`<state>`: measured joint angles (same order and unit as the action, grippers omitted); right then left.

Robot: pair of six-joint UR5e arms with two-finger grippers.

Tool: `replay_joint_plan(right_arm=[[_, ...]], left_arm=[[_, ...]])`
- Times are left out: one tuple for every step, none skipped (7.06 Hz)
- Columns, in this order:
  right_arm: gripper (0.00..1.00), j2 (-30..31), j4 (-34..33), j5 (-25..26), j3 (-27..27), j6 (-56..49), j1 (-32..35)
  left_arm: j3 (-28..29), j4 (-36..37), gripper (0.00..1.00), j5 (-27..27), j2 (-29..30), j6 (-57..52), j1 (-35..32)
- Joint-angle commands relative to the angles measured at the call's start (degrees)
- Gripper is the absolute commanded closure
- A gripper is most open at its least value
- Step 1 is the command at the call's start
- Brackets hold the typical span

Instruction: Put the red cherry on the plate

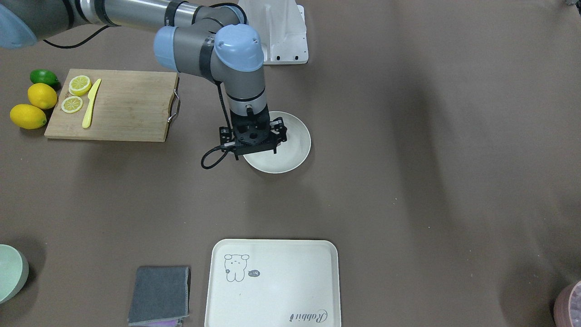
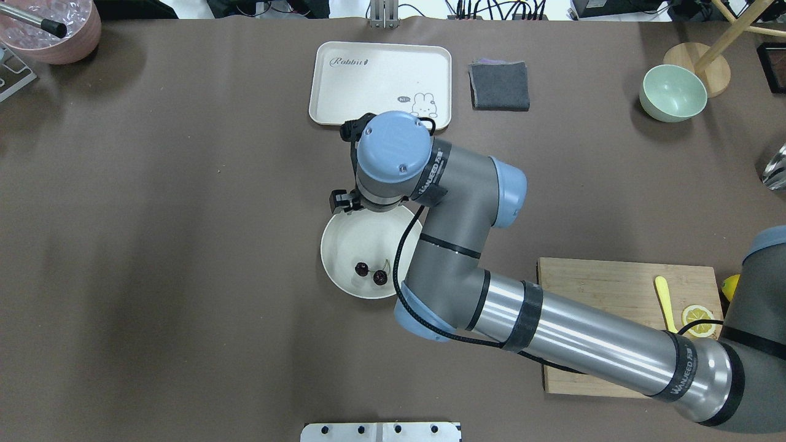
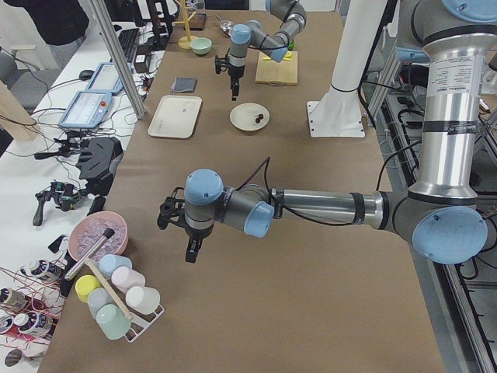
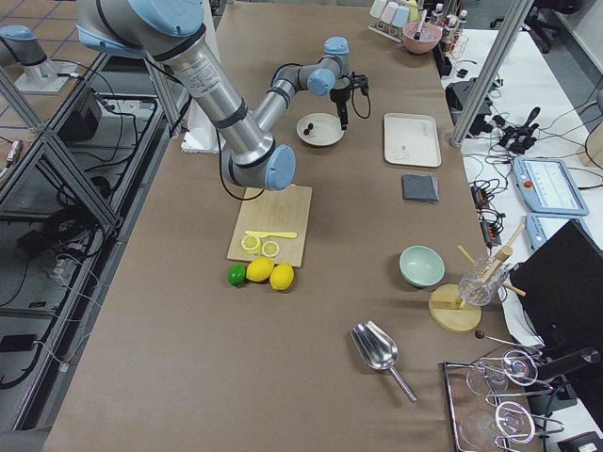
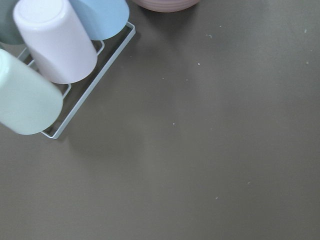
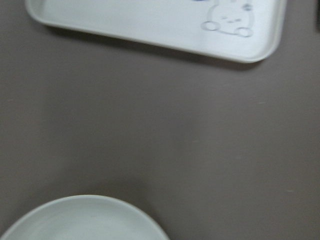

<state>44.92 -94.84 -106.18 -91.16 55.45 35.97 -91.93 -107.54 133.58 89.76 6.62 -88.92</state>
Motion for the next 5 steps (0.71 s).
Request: replay_joint_plan(right_arm=[[0.00,16.7,-9.5,-10.9,-14.2,-19.7,15.2],[0.00,24.3,-9.4,-17.0,-17.2,-29.5,23.8],[0.00,30.3,-9.5,-21.3,-17.6,-37.9,31.5],[0.00,34.8,-9.7,-23.0,-16.6,-44.7,38.6],[0.00,38.3,-9.4,-23.0,-14.8,-50.3,44.8]], left_arm=[[-0.8,7.0,0.02,-0.1,0.1,-7.9,-5.0],[-1.8,9.3,0.02,-0.2,0.3,-7.9,-4.9],[-1.9,9.5,0.02,-0.2,0.3,-7.9,-4.9],[-1.7,9.5,0.02,-0.2,0.3,-7.9,-4.9],[-1.7,9.4,0.02,-0.4,0.2,-7.4,-4.7]])
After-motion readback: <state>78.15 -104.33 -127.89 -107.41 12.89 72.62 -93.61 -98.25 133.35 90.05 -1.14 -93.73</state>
